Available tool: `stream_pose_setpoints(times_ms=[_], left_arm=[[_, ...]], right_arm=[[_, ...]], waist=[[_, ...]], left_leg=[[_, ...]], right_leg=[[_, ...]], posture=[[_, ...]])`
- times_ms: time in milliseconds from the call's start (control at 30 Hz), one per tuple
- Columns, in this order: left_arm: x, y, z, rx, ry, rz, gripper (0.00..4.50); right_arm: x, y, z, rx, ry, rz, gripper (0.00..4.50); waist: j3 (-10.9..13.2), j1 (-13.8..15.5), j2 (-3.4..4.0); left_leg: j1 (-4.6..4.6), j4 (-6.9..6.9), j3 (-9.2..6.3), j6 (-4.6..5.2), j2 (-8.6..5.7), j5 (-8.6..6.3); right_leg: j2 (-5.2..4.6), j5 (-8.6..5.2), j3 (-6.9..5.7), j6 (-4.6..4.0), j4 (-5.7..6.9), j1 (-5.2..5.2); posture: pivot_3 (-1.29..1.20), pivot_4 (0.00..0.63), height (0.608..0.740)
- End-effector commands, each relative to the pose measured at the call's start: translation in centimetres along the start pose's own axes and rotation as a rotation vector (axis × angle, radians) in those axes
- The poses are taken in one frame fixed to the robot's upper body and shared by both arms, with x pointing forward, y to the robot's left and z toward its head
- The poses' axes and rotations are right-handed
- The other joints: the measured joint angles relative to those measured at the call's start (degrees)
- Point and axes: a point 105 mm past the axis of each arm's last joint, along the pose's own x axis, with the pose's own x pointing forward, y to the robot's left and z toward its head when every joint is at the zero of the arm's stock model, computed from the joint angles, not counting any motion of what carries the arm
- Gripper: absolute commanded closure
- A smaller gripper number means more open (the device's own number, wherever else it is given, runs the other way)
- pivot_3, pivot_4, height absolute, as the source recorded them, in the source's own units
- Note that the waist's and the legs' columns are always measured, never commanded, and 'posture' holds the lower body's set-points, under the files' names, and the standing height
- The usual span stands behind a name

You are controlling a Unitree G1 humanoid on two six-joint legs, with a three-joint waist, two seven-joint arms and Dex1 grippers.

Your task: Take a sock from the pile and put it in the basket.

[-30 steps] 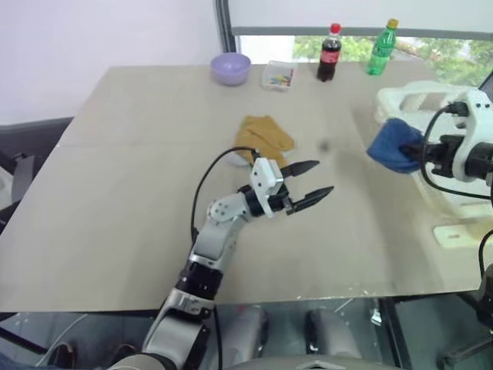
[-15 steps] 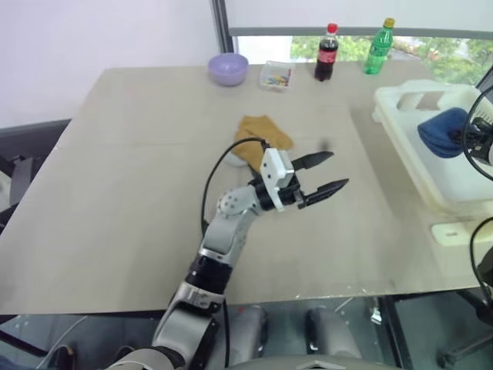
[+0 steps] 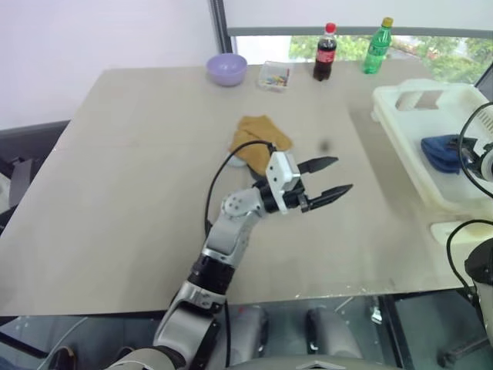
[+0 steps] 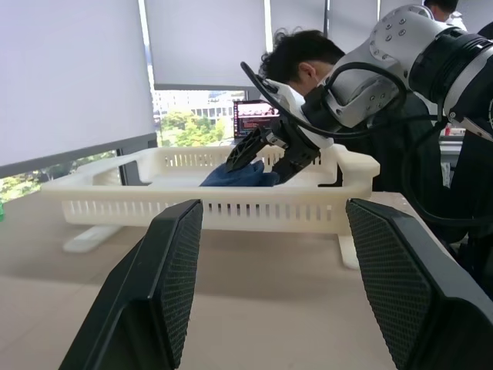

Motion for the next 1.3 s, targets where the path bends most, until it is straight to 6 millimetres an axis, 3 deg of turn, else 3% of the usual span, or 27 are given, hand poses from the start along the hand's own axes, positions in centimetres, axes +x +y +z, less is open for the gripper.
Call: stream_pose_setpoints(times_ms=[33,233,333,400,500,567,700,833,967,1133,1300], left_arm=[[0.1,-0.1,0.5,0.034,-0.010,-0.016,1.33],[-0.1,0.1,0.5,0.032,-0.006,-0.013,1.33],[-0.6,0.6,0.2,0.031,0.017,0.014,1.33],[-1.1,0.9,0.2,0.020,0.026,0.041,1.33],[-2.2,1.2,-0.3,0.000,0.059,0.088,1.33],[-3.0,1.3,-0.6,-0.012,0.085,0.121,1.33],[-6.3,1.4,-1.2,-0.058,0.148,0.241,1.33],[-9.8,1.1,-1.1,-0.103,0.188,0.375,1.33],[-13.5,-0.1,-1.3,-0.142,0.284,0.489,1.33],[-17.8,-1.9,-1.8,-0.111,0.435,0.630,1.33],[-20.3,-3.7,-2.0,-0.132,0.484,0.712,1.33]], right_arm=[[-2.0,0.4,1.1,-0.069,-0.032,0.011,0.09],[-4.5,0.8,2.0,-0.236,-0.079,-0.008,0.09],[-5.9,3.0,3.2,-0.401,-0.192,0.029,0.09],[-6.4,5.9,3.5,-0.504,-0.310,0.147,0.09],[-6.5,10.3,0.7,-0.648,-0.384,0.385,0.09],[-6.4,11.5,-1.5,-0.659,-0.387,0.485,0.09],[-6.9,14.3,-8.3,-0.639,-0.312,0.801,0.09],[-7.6,13.9,-13.5,-0.652,-0.223,0.987,0.09],[-7.4,10.3,-17.3,-0.713,-0.136,1.070,0.09],[-6.7,5.7,-18.9,-0.840,-0.065,1.064,0.09],[-6.5,4.4,-18.2,-0.854,-0.058,1.102,0.09]], waist=[[0.0,0.0,0.00],[0.0,0.0,0.03],[0.0,-0.2,0.05],[0.0,-0.3,0.06],[0.0,-0.7,0.05],[0.0,-0.9,0.03],[0.0,-0.9,0.04],[0.0,-0.8,0.07],[0.0,-0.1,0.08],[0.0,-0.1,0.09],[0.0,0.0,0.08]], left_leg=[[0.00,0.00,0.00,0.00,0.00,0.00],[-0.02,0.01,0.00,0.01,-0.01,-0.01],[0.04,0.01,0.03,0.01,0.01,-0.01],[0.07,0.01,0.04,0.01,0.05,-0.01],[0.13,0.02,0.06,0.01,0.06,-0.01],[0.15,0.05,0.06,0.01,0.07,-0.01],[0.14,0.07,0.02,0.00,0.06,-0.01],[0.11,0.04,0.02,-0.01,0.03,-0.01],[0.23,0.05,0.02,0.01,0.04,-0.03],[0.44,0.04,0.05,0.20,0.05,-0.16],[0.54,0.01,0.04,0.22,0.14,-0.19]], right_leg=[[0.00,0.00,0.00,0.00,0.00,0.00],[-0.01,0.00,0.01,0.00,-0.02,0.00],[0.02,0.00,0.04,0.00,0.02,0.00],[0.05,0.00,0.04,0.00,0.09,-0.02],[0.08,-0.01,0.07,0.01,0.16,-0.01],[0.09,-0.01,0.06,0.01,0.19,0.01],[0.07,-0.01,0.07,0.01,0.22,-0.01],[0.04,-0.01,0.11,0.00,0.23,-0.08],[0.05,-0.02,0.07,0.01,0.23,0.02],[0.04,-0.03,0.11,0.01,0.21,0.21],[0.06,-0.05,0.05,-0.01,0.18,0.31]], posture=[[0.00,0.150,0.740],[0.00,0.150,0.740],[0.00,0.150,0.740],[0.00,0.150,0.740],[0.00,0.150,0.740],[0.00,0.150,0.740],[0.00,0.150,0.740],[0.00,0.150,0.740],[0.00,0.150,0.740],[0.00,0.150,0.740],[0.00,0.150,0.740]])
